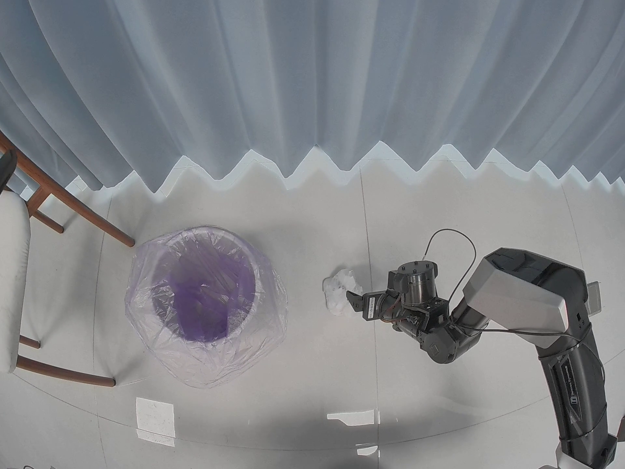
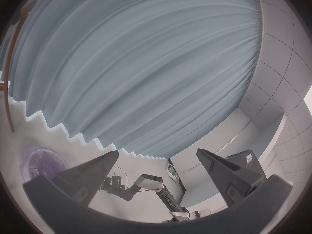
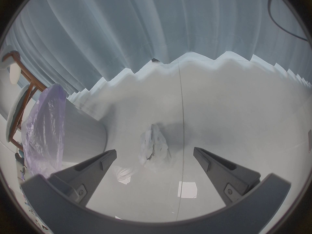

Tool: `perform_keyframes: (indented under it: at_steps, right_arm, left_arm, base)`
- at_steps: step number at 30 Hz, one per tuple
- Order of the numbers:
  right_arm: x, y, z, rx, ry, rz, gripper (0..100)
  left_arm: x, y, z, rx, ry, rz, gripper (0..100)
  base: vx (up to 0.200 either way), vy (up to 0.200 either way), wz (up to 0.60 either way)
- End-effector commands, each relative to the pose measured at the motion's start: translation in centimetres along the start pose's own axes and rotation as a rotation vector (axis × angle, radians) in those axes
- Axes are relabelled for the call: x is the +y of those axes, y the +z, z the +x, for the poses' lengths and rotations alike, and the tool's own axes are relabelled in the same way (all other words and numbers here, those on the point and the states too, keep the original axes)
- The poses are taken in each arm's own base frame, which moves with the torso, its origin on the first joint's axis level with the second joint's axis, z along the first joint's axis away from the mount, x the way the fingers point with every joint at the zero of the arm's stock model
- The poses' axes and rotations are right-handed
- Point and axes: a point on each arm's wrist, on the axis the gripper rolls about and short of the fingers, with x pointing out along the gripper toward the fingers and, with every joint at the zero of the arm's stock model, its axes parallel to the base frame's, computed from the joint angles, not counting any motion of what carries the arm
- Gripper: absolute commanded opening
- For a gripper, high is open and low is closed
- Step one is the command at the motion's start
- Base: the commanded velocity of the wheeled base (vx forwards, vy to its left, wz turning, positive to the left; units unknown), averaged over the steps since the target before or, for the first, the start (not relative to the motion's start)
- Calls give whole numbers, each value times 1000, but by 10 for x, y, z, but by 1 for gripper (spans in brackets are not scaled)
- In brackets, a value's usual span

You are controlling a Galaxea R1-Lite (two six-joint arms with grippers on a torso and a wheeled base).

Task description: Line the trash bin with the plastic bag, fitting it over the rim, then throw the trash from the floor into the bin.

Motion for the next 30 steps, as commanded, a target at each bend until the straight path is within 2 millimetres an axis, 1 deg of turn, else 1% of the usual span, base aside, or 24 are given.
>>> perform_keyframes:
  at_steps: [1,4,6,10,16,18,21,23,30]
  right_arm:
    - [-3,-10,3,3,-4,1,100]
    - [-4,-14,3,-2,-3,0,100]
    - [-4,-15,2,1,-3,-2,100]
    - [-4,-11,2,-9,0,0,100]
    - [-2,-15,3,1,4,-1,100]
    - [-1,-19,5,9,7,0,100]
    - [-1,-33,12,38,5,-3,100]
    - [-1,-38,14,47,7,-5,100]
    - [2,-37,15,64,30,-2,100]
  left_arm:
    - [0,-4,-6,-1,6,1,100]
    - [-3,-6,-14,-9,6,10,100]
    - [-7,-6,-19,-12,-2,11,100]
    - [-9,-5,-19,-10,-5,10,100]
    - [-10,-4,-19,-12,-11,11,100]
    - [-10,-4,-19,-10,-18,12,100]
    - [-9,-7,-20,29,-48,5,100]
    - [-11,-9,-24,37,-66,6,100]
    - [-10,-12,-25,67,-76,-9,100]
  base:
    - [0,0,0]
    - [0,0,0]
    - [200,0,0]
    - [200,0,0]
    - [200,0,0]
    - [0,0,0]
    - [0,0,0]
    - [0,0,0]
    - [0,0,0]
